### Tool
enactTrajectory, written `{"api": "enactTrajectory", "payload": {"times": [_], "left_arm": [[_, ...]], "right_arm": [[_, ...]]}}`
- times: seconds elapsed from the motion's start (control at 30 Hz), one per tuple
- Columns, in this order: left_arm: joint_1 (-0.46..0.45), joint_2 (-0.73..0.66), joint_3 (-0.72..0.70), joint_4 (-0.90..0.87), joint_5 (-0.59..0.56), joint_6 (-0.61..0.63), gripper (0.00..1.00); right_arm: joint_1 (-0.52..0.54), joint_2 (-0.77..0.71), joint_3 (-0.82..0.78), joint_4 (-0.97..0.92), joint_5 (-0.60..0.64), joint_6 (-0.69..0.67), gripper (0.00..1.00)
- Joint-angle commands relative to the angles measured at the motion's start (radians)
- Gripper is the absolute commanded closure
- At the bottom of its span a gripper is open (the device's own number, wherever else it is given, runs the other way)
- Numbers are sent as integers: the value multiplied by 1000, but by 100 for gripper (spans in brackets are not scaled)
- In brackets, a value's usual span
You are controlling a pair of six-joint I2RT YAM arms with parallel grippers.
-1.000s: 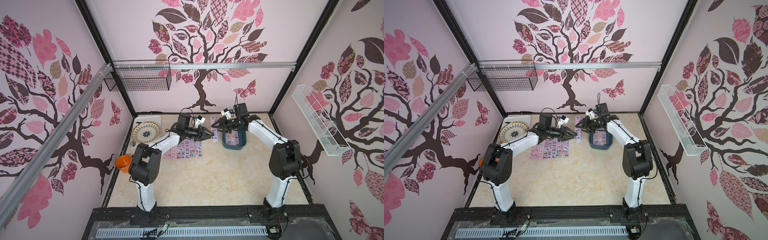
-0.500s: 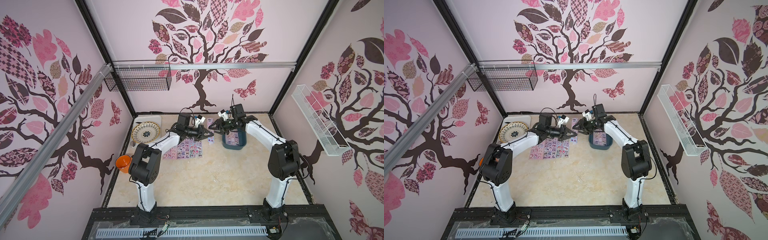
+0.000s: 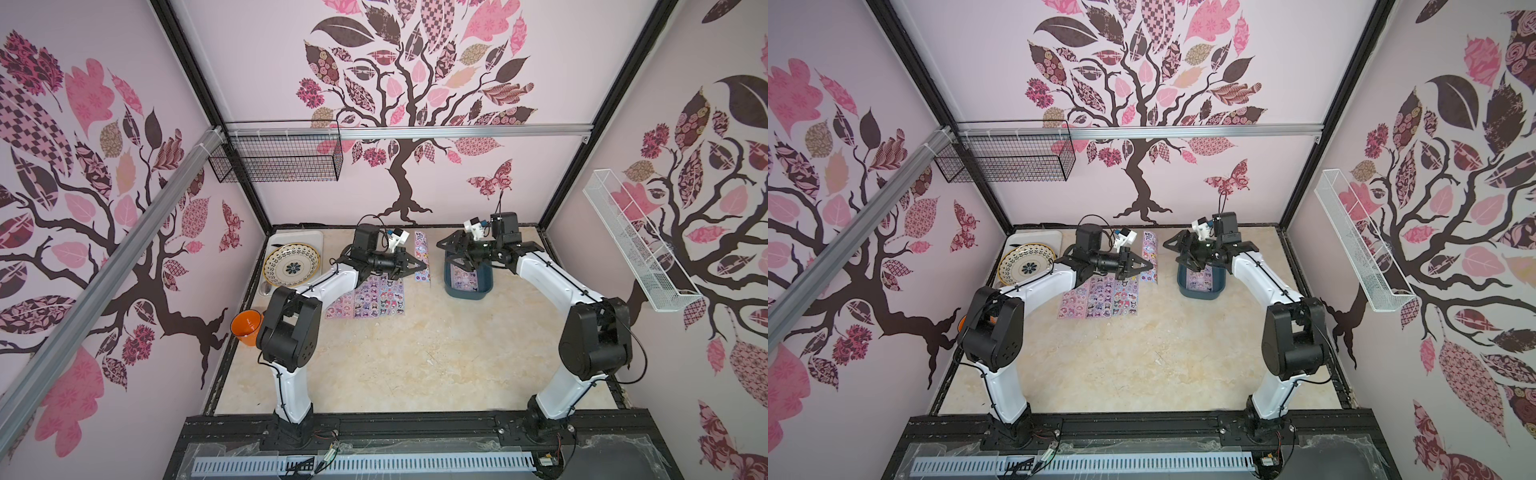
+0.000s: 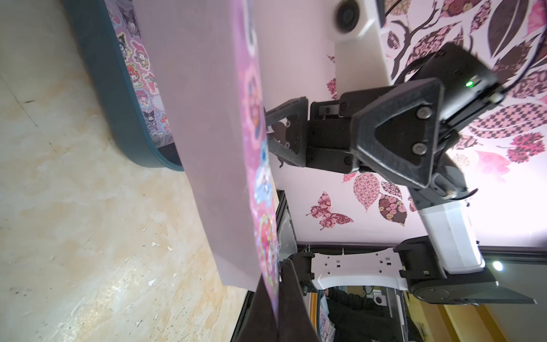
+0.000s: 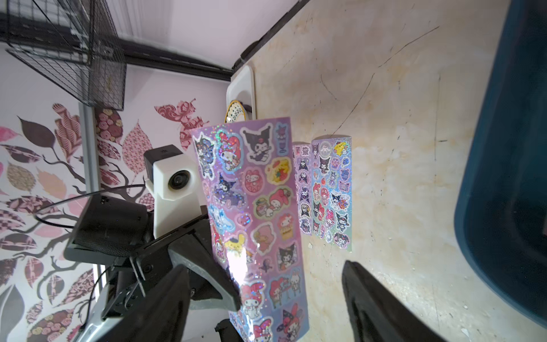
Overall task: Take the stickers out of the storage box
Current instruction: Place the sticker at the center of the board.
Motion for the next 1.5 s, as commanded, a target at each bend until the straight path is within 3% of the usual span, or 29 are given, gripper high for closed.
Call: {"api": "enactTrajectory", "payload": {"times": [0.0,0.17,0.37,0.57,0.77,0.97,1.17,1.47], "left_arm": [[2,-24,-24,207,13,-141,100],[0,-12,-49,440,2,-351,100],[-19,22,-39,605,2,-502,100],[-20,44,-21,647,3,-544,100],[-15,55,-42,629,11,-516,100],[19,46,-78,581,-2,-477,100],[30,46,-83,570,-1,-471,100],[30,27,-90,472,5,-390,100]], "right_arm": [[7,-25,-22,142,-80,79,12],[7,3,-103,424,-161,268,10],[26,36,-87,569,-204,371,10],[33,49,-88,705,-238,469,10],[30,29,-82,700,-245,459,14],[30,8,-40,492,-230,313,28],[30,9,-32,414,-215,257,40],[31,18,12,237,-164,142,82]]}}
